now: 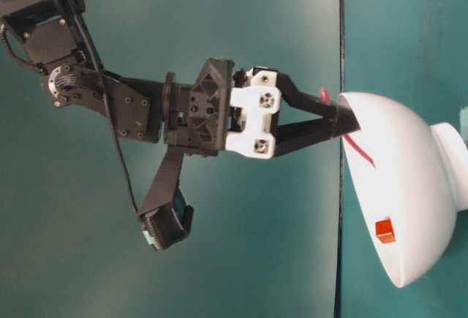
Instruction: Grip the spoon and scoop the red block from the bowl with right arm.
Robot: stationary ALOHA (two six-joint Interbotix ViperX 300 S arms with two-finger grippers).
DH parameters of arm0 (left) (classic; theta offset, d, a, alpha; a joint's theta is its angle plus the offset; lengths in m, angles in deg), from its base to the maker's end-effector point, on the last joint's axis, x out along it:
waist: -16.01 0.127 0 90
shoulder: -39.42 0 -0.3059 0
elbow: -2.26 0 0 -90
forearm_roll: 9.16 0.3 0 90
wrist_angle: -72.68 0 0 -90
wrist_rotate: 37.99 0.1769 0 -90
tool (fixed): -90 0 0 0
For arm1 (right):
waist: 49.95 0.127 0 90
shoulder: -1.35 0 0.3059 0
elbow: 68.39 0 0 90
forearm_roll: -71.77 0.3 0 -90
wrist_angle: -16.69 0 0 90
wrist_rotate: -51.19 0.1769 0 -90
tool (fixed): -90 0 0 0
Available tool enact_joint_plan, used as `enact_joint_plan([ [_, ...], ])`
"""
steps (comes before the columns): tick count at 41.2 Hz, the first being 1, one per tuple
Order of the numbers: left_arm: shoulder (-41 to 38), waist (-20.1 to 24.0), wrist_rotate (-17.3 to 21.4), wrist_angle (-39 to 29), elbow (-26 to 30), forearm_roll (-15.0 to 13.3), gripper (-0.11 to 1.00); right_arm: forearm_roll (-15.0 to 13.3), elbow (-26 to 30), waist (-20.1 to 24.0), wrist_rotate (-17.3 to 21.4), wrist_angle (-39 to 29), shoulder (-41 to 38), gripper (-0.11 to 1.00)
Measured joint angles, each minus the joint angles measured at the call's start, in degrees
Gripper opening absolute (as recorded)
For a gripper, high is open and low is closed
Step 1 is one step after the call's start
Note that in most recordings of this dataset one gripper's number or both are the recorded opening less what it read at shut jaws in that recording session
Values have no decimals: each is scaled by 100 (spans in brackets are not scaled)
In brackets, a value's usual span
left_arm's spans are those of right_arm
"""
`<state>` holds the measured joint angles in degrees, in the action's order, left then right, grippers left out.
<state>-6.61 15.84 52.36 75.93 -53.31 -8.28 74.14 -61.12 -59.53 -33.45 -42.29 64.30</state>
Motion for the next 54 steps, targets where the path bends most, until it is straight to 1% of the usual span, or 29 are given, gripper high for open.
enact_joint_plan([
  [12,0,0,0,0,0,0,0,-9,-360,62,9,167,211,24],
  [25,0,0,0,0,0,0,0,-70,-475,70,9,237,290,24],
  [35,0,0,-44,0,0,0,0,-308,-475,123,18,237,290,24],
  [47,0,0,-53,9,0,0,0,-642,-527,360,18,343,290,24],
  [54,0,0,-53,0,0,0,0,-721,-642,387,79,475,422,24],
])
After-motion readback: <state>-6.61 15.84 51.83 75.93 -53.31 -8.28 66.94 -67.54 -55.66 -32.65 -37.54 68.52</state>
